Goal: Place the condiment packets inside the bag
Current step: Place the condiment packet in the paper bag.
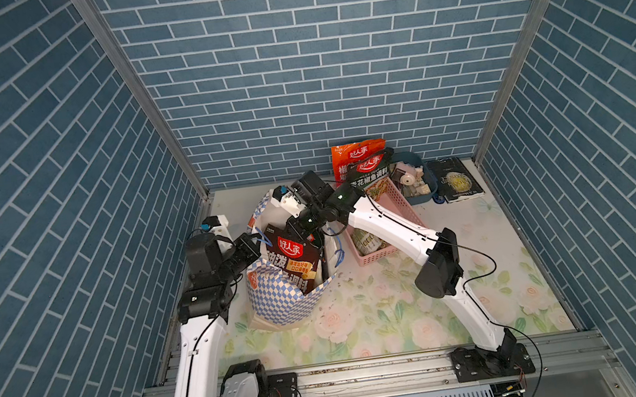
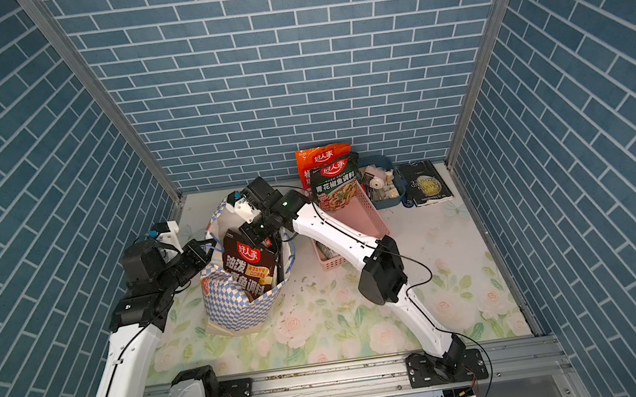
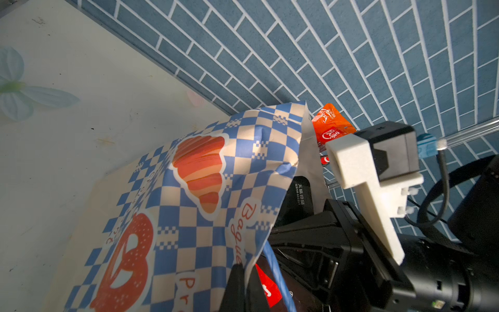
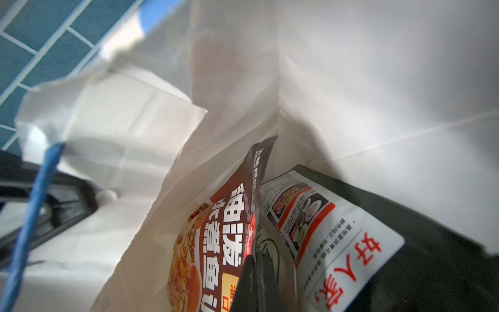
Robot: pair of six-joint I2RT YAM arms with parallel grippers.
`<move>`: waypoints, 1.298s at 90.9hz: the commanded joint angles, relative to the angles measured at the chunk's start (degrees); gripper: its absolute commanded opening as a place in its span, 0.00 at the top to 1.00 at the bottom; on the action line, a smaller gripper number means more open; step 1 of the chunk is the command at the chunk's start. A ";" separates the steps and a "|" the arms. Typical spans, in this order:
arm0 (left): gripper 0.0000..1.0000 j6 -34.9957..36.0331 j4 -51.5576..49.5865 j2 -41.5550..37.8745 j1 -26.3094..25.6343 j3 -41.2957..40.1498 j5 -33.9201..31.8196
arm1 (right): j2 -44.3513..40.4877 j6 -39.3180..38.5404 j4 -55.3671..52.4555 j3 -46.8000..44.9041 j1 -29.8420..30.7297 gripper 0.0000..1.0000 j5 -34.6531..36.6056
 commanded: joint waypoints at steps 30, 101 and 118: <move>1.00 0.18 -0.87 -0.18 -0.05 -1.25 0.06 | -21.05 8.82 29.80 -21.21 3.49 1.00 18.98; 1.00 -2.46 -2.70 0.00 -0.05 -2.04 -3.30 | -24.51 37.37 55.45 -45.40 8.27 0.81 28.44; 1.00 -2.23 -2.63 0.36 -0.05 -1.83 -3.28 | -26.05 27.74 48.47 -41.38 8.30 0.45 27.96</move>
